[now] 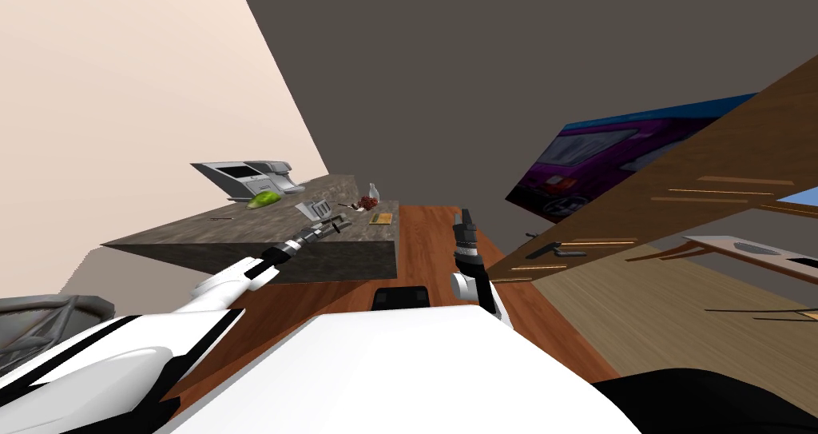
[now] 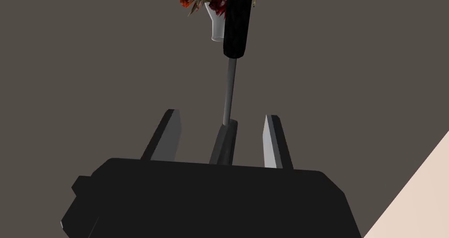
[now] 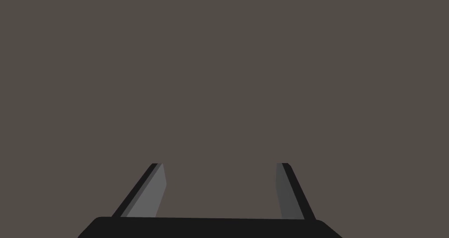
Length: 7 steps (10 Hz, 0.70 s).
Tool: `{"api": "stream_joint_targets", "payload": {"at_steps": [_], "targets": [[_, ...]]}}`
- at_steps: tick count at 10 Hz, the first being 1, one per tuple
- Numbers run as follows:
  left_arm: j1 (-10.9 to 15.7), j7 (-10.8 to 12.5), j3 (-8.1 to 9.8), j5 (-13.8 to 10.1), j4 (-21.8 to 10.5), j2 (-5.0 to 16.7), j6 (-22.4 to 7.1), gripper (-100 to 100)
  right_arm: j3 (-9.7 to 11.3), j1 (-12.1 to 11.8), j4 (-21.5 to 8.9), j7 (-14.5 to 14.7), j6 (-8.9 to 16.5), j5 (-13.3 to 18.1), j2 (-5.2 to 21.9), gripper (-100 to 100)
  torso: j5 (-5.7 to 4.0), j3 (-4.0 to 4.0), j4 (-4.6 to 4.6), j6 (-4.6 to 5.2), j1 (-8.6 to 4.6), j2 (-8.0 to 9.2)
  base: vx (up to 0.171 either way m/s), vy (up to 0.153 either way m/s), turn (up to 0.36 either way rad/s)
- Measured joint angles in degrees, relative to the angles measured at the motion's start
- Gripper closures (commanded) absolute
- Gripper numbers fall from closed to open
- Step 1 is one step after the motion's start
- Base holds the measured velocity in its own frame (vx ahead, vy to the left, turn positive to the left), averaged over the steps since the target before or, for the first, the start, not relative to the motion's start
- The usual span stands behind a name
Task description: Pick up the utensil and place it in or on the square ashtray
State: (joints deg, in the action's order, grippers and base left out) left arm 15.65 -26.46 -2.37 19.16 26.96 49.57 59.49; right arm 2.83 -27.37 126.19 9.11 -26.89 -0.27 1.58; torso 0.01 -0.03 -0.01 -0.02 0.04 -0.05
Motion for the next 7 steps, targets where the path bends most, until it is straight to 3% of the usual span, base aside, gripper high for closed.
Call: {"api": "stream_joint_targets", "payload": {"at_steps": [3,5,6,7], "targets": [[0.00,0.00,0.00,0.00,0.00,0.00,0.00,100,0.00,0.00,0.00,0.00,0.00,0.00,0.00,0,0.00,0.01,0.01,0.00,0.00,0.02,0.000,0.000,0.000],[0.00,0.00,0.00,0.00,0.00,0.00,0.00,-100,0.00,0.00,0.00,0.00,0.00,0.00,0.00,0,0.00,0.02,0.01,0.00,0.00,0.03,0.025,-0.041,0.022],[-0.35,0.42,0.65,-0.44,1.63,0.68,-1.64,-100,0.01,-0.01,0.00,0.00,0.00,0.00,-0.01,0,-0.06,-0.05,-0.01,0.00,-0.26,-0.11,0.076,-0.104,0.034],[0.34,0.40,0.91,-0.60,0.76,0.84,-2.24,-100,0.01,-0.01,0.00,0.00,0.00,0.00,-0.01,0,-0.08,-0.12,-0.05,0.02,-0.36,-0.22,0.031,-0.040,0.006]]}}
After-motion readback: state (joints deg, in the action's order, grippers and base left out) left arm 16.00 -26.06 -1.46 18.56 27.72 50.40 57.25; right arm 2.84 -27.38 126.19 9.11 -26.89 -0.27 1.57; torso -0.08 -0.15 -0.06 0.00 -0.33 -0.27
